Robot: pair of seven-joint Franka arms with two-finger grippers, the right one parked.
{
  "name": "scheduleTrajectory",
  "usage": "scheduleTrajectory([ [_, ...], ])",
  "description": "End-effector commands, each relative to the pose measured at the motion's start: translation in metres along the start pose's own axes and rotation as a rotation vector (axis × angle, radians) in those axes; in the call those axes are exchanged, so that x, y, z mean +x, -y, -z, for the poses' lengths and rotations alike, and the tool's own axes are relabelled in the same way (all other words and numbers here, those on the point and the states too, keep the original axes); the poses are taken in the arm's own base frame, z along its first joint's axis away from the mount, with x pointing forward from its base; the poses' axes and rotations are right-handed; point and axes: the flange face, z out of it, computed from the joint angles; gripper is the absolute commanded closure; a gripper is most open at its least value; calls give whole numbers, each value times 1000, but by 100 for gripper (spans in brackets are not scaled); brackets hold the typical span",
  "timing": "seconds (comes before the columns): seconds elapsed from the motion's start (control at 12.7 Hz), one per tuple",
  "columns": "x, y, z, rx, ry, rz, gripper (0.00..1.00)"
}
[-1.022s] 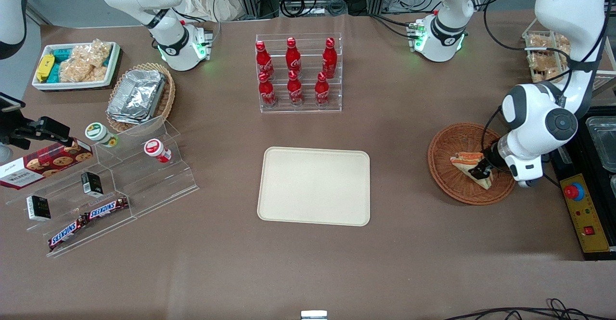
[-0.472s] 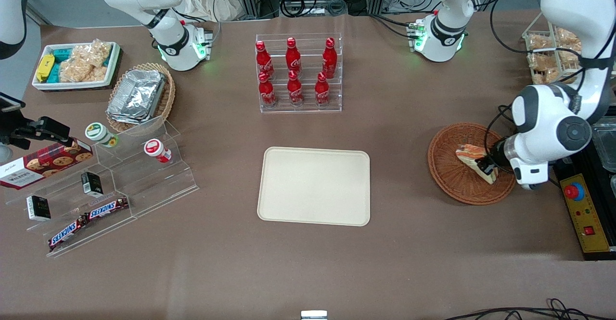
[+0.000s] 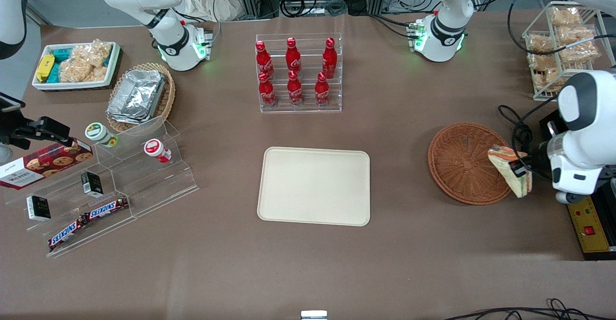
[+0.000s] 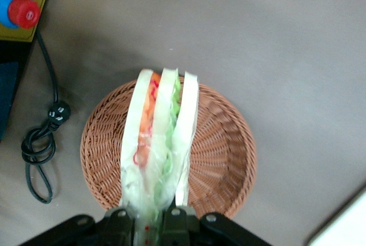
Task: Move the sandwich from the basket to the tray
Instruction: 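Carry the held sandwich over the beige tray with the left gripper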
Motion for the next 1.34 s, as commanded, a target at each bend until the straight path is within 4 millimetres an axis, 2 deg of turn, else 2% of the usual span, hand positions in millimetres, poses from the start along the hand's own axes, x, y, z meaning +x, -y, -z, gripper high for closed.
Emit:
scheduleTrajectory([
  [0.0, -21, -48, 46, -2, -10, -115, 100],
  [0.16, -55, -99, 69, -10, -18, -210, 100],
  [0.31, -91, -158, 55, -9, -6, -318, 100],
  [0.55, -120, -232, 13, -18, 33, -433, 100],
  [0.71, -139, -272, -22, -31, 43, -476, 100],
  [0.79, -140, -286, -44, -50, 43, -458, 100],
  [1.02, -161, -330, -109, -93, 43, -480, 100],
  [1.26, -160, -349, -163, -150, 27, -480, 100],
])
